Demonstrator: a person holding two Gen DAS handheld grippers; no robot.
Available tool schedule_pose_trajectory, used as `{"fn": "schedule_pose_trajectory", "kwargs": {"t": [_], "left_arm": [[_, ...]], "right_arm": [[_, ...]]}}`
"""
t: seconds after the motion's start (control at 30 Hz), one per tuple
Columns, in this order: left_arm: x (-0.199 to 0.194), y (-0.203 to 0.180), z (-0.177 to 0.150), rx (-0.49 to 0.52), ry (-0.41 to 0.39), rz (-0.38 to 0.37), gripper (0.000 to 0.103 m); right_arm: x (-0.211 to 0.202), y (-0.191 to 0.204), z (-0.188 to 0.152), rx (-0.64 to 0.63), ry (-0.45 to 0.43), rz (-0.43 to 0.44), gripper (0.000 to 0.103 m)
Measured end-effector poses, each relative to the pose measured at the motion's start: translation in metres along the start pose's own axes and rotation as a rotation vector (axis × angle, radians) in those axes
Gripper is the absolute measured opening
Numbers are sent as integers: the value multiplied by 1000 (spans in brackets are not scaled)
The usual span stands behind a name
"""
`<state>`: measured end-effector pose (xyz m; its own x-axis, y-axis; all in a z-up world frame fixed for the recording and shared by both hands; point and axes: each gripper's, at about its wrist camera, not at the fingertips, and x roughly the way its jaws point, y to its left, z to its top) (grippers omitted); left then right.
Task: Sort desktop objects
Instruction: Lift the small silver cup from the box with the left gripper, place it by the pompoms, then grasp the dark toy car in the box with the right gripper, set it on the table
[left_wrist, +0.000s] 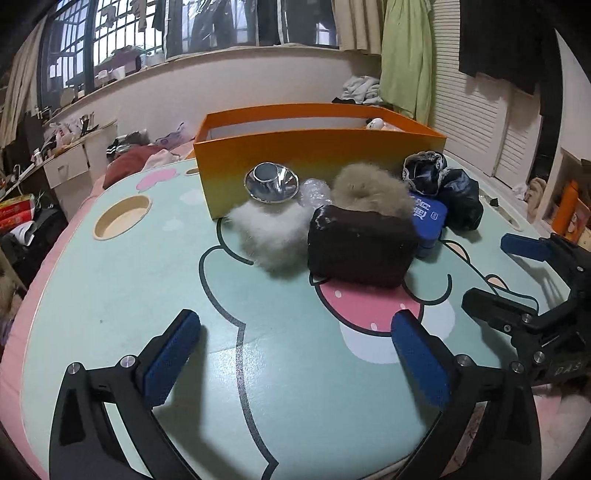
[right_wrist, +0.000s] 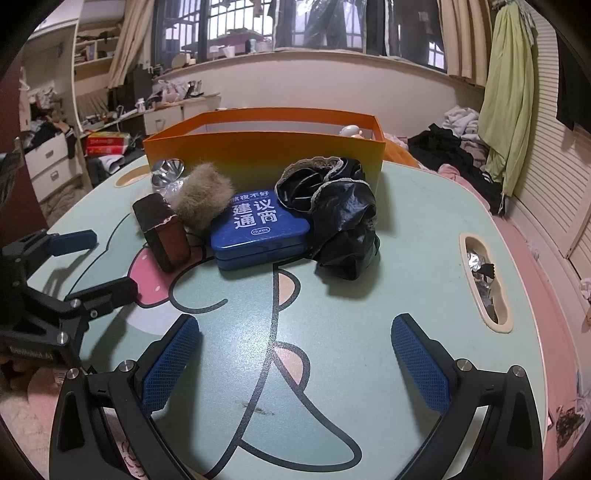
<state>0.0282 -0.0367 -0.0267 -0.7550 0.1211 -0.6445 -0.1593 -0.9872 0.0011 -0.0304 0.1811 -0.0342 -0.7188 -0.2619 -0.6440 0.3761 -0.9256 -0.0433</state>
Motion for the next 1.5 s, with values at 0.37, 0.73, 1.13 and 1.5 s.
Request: {"fn": "schedule_pose_trajectory", "kwargs": {"t": [0.37,0.73,1.13,1.5], "left_arm": [[-10,4,-1,1,-10,-6,103],[-12,0,-1,4,-13,-8,103],[-13,-3,-1,3,-17,-22,103],[-13,-2,-1,5,-17,-19,103]], "right_arm": [[-14,-6,16,39,-33,103,93],[60,34,199,55,257,513,57],[190,81,216,-70,546,339,37],[131,0,238,149,280,361,27]]}}
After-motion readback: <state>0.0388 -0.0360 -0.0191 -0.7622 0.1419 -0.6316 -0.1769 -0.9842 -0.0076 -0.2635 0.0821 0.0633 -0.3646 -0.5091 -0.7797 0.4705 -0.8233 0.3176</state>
